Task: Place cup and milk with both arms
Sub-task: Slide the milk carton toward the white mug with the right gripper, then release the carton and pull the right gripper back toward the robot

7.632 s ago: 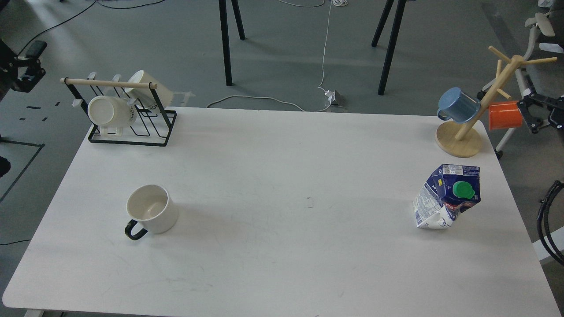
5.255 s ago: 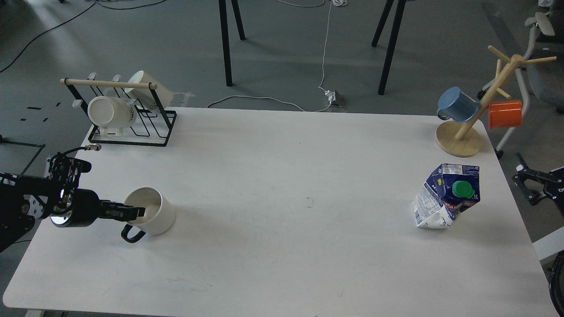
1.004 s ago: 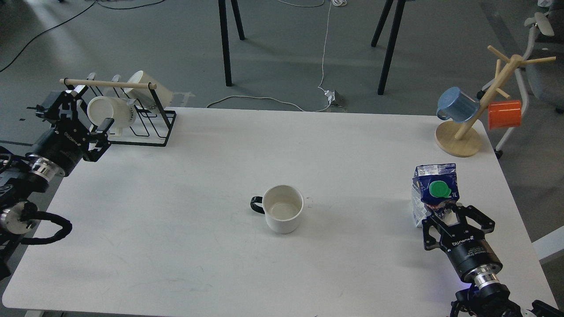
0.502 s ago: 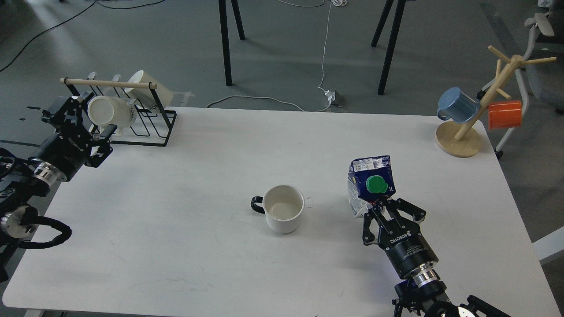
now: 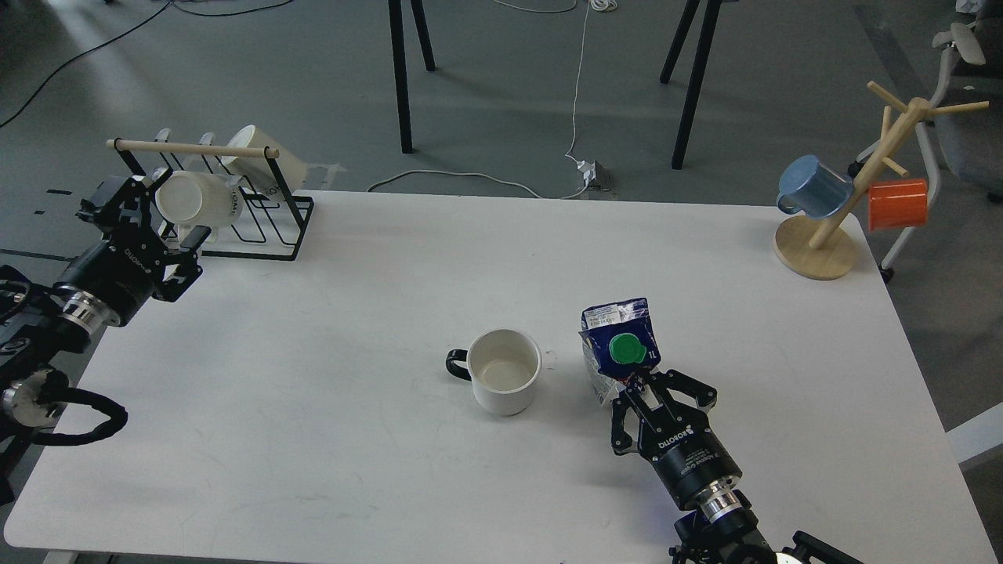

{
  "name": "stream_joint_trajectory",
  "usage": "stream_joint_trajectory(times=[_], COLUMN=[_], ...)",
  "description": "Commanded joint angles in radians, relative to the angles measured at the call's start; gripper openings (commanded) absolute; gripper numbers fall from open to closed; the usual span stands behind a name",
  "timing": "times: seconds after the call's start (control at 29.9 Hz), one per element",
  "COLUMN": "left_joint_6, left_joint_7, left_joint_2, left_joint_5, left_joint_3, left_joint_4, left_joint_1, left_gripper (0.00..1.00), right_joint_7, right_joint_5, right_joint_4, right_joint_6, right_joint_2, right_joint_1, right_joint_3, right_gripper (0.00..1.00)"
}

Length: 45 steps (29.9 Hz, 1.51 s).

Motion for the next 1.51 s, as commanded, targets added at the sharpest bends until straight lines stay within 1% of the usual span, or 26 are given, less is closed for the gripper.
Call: stream_joint_trajectory(times=[0.0,0.07,0.13,0.2,0.33,0.37,0.44,0.54,0.64,0.7,0.77,0.9,1.04,1.17,1.24,1.34,1.41,1.47], left_joint_6=[0.0,0.0,0.0,0.0,0.0,0.0,0.0,0.0,0.0,0.0,0.0,0.0,0.0,0.0,0.0,0.0,0.0,0.0], left_joint_7=[0.0,0.0,0.0,0.0,0.0,0.0,0.0,0.0,0.0,0.0,0.0,0.0,0.0,0.0,0.0,0.0,0.0,0.0], left_joint_2=[0.002,0.002,0.002,0.002,0.001,0.001,0.001,0.002,0.002,0.001,0.001,-0.002,-0.004,-0.005,-0.005,-0.007,-0.007,-0.01], left_joint_5=[0.0,0.0,0.0,0.0,0.0,0.0,0.0,0.0,0.0,0.0,0.0,0.0,0.0,0.0,0.0,0.0,0.0,-0.002], left_joint_3=[0.0,0.0,0.0,0.0,0.0,0.0,0.0,0.0,0.0,0.0,0.0,-0.002,-0.003,-0.003,-0.003,-0.003,-0.003,-0.003], left_joint_4=[0.0,0.0,0.0,0.0,0.0,0.0,0.0,0.0,0.0,0.0,0.0,0.0,0.0,0.0,0.0,0.0,0.0,0.0], left_joint_1=[0.005,0.006,0.009,0.009,0.009,0.009,0.009,0.011,0.011,0.011,0.012,0.011,0.011,0.009,0.008,0.008,0.008,0.008], left_gripper=[0.98,0.98,0.98,0.98,0.98,0.98,0.98,0.98,0.98,0.98,0.98,0.98,0.98,0.98,0.98,0.98,0.98,0.98], right_joint_7=[-0.002,-0.002,-0.002,-0.001,-0.001,-0.001,-0.001,-0.001,0.001,0.001,0.001,0.001,0.002,0.01,0.008,0.004,0.002,0.002], right_joint_5=[-0.002,-0.002,-0.002,-0.002,-0.002,-0.002,-0.002,0.0,0.003,0.004,0.008,0.008,0.008,0.017,0.024,0.029,0.027,0.027], right_joint_4=[-0.004,-0.004,-0.004,-0.004,-0.005,-0.005,-0.005,-0.005,0.004,0.011,0.034,0.082,0.139,0.183,0.177,0.15,0.101,0.044], right_joint_6=[0.0,0.0,0.0,0.0,0.0,0.0,0.0,0.0,0.0,0.0,0.0,0.0,0.0,0.0,0.0,0.0,0.0,0.0], right_joint_2=[0.011,0.011,0.008,0.006,0.005,0.003,0.003,0.001,0.0,-0.009,-0.047,-0.158,-0.259,-0.415,-0.457,-0.48,-0.511,-0.563], right_joint_1=[0.01,0.011,0.013,0.011,0.008,0.008,0.008,0.003,-0.004,-0.027,-0.05,-0.09,-0.177,-0.191,-0.184,-0.138,-0.042,0.084], right_joint_3=[-0.001,-0.001,-0.001,-0.001,-0.001,-0.001,0.001,0.001,0.001,0.014,0.021,0.011,0.025,0.138,0.241,0.413,0.452,0.423], right_gripper=[0.21,0.22,0.24,0.29,0.58,0.64,0.72,0.93,0.96,0.96,0.96,0.97,0.97,0.97,0.97,0.96,0.96,0.96])
